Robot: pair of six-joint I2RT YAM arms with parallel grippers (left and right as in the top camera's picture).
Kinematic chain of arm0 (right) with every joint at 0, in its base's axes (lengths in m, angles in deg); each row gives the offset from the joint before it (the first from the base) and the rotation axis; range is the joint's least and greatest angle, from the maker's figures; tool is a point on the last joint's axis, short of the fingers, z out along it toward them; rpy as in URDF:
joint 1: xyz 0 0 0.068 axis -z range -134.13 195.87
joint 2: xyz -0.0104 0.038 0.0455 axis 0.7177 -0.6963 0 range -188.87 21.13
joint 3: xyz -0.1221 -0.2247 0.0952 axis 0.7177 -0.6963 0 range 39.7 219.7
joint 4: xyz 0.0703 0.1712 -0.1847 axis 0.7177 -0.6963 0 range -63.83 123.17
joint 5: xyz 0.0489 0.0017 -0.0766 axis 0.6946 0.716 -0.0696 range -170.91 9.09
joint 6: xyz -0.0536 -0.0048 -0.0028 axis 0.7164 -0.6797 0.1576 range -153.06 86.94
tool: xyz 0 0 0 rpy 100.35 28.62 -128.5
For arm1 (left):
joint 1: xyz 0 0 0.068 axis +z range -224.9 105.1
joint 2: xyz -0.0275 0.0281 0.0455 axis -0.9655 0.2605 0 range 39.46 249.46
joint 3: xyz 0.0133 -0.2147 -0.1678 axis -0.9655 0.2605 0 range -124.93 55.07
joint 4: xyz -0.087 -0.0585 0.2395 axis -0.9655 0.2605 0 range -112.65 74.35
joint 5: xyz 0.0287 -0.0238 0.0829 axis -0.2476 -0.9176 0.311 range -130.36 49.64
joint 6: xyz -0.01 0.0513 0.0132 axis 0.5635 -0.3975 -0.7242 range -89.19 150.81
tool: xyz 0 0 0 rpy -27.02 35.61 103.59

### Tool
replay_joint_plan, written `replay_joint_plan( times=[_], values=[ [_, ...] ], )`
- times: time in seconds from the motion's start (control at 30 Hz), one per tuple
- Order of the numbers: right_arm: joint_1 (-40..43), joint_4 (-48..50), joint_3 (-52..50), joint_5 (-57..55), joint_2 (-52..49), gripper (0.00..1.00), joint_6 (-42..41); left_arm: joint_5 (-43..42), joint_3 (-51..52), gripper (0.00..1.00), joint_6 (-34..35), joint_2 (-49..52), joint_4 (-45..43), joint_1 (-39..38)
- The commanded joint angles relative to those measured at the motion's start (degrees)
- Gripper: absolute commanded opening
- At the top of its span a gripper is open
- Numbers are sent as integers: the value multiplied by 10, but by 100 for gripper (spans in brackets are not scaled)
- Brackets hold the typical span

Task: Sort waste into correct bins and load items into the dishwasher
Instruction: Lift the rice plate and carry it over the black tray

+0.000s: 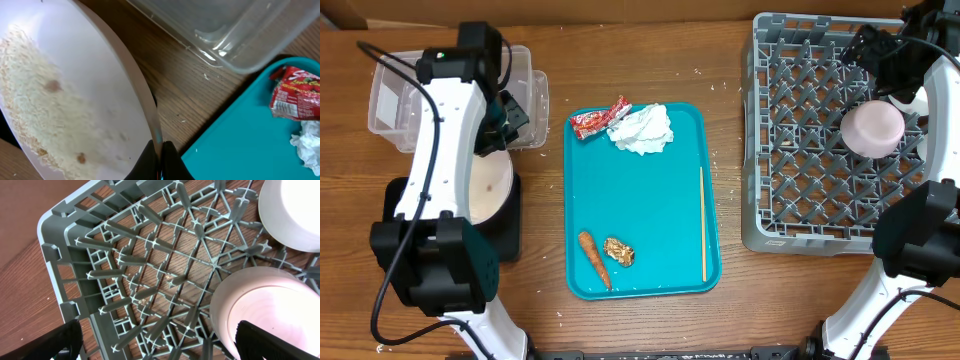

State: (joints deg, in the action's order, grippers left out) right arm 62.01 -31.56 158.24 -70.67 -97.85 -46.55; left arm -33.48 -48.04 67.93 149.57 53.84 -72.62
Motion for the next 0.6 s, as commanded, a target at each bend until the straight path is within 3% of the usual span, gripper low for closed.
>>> replay_joint_plan(
  times=[0.0,0.27,0.57],
  values=[
    [4,2,15,1,21,100,-3,-12,33,4,-10,-15,-16,17],
    [4,2,15,1,21,100,-3,-32,83,4,-11,-15,-59,50],
    [4,2,15,1,21,100,-3,-116,85,4,-56,-15,-69,101]
  ],
)
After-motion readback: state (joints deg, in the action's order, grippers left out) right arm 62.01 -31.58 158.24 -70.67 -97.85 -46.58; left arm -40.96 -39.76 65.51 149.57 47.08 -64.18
